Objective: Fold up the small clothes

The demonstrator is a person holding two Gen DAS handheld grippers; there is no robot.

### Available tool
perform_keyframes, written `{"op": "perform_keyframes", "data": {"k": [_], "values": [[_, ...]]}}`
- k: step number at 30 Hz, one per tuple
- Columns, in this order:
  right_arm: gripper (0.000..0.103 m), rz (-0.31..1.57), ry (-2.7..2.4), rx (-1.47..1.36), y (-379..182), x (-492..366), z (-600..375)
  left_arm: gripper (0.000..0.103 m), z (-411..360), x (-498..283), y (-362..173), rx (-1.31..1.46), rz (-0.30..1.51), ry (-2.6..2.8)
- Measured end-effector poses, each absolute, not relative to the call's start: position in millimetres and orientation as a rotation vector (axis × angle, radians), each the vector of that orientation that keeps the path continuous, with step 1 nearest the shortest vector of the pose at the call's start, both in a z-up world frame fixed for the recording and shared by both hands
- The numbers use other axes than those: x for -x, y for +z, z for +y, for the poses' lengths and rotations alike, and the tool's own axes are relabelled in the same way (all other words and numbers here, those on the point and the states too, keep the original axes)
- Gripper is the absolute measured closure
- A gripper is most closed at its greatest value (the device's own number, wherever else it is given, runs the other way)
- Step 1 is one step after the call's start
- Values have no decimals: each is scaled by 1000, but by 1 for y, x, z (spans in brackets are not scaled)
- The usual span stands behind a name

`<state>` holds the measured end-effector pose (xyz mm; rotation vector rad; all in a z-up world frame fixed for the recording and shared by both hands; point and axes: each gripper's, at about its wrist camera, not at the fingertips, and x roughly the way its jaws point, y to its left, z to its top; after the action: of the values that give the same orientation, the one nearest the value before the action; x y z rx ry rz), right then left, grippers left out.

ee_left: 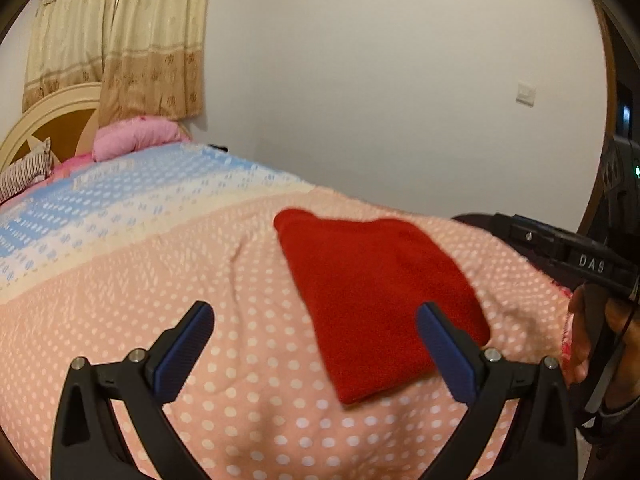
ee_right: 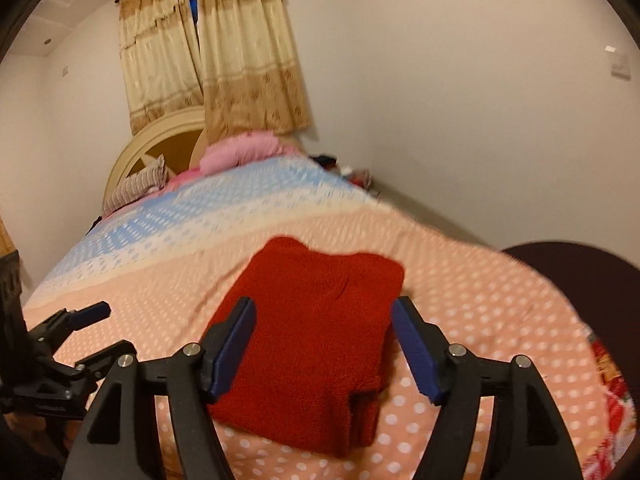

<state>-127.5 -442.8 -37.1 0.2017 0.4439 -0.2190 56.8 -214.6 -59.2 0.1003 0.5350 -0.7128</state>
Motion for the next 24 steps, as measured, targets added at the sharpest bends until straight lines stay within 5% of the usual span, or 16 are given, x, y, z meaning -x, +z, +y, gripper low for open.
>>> {"op": "perform_keyframes", "data": {"k": [24], "values": [[31, 434, -194, -196, -27, 133, -422, 0, -210, -52, -50, -74, 498, -708]]}}
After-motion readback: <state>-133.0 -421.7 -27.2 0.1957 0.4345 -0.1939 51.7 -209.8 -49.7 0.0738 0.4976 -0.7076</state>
